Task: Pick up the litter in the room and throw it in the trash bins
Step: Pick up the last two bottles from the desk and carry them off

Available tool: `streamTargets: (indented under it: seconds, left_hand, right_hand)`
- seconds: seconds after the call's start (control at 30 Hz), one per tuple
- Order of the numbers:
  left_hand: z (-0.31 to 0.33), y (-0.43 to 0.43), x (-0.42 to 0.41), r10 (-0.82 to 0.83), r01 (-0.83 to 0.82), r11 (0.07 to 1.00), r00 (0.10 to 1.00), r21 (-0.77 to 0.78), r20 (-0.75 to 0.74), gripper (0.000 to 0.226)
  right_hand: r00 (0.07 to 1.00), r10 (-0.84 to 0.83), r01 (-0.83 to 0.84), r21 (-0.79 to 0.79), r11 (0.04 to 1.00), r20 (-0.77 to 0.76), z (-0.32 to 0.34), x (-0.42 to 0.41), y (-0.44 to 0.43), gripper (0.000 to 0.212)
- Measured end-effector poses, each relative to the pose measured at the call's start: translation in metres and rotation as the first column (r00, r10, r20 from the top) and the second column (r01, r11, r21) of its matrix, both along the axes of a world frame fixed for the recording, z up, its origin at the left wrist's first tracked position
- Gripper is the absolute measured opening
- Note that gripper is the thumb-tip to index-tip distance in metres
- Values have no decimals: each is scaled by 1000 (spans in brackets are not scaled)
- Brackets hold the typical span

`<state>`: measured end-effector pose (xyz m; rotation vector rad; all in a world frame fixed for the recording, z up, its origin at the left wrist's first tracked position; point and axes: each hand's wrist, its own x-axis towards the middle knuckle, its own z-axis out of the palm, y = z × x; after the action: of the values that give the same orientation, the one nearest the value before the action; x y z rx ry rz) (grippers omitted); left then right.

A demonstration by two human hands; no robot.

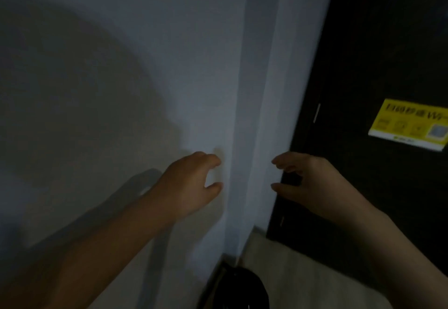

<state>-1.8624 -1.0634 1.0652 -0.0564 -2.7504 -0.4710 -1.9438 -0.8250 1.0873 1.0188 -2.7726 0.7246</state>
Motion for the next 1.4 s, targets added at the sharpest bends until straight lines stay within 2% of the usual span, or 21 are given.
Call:
streamTargets:
  seconds: [0.13, 0.3, 0.47, 0.57, 0.77, 1.03, 1.2, 1.4]
  left_hand:
    - [72, 4, 2, 80, -89, 995, 981, -43, -175, 46]
    - [141, 18, 5, 199, -245, 965, 917, -96, -346, 43]
    - [181, 42, 16, 353, -451, 885, 812, -116, -465, 42]
    - [194, 60, 33, 456, -572, 812, 745, -113, -487, 41]
    - [212, 92, 97, 645, -780, 618, 574, -97, -504, 45]
    - [230, 145, 212, 770, -946, 307, 309, -101, -558, 44]
    - [238, 202, 310, 803, -990, 82, 134, -115, -580, 45]
    - [243, 309, 448, 802, -976, -194, -100, -98, -589, 43]
  right_hand:
    - [984, 75, -100, -149, 984, -163, 59, -15, -8, 49]
    - [925, 189, -290, -292, 911, -329, 117, -39, -14, 45]
    - [836, 305, -476, -327, 816, -456, 159, -62, -14, 45]
    - [760, 414, -614, -343, 711, -502, 179, -67, -22, 45]
    - [609, 605, -793, -417, 445, -513, 201, -41, -55, 40]
    - [398, 759, -895, -400, 198, -515, 214, 58, -78, 39]
    - [227, 806, -928, -373, 8, -547, 230, 157, -76, 39]
    - [-21, 825, -895, -358, -268, -565, 230, 319, -40, 38]
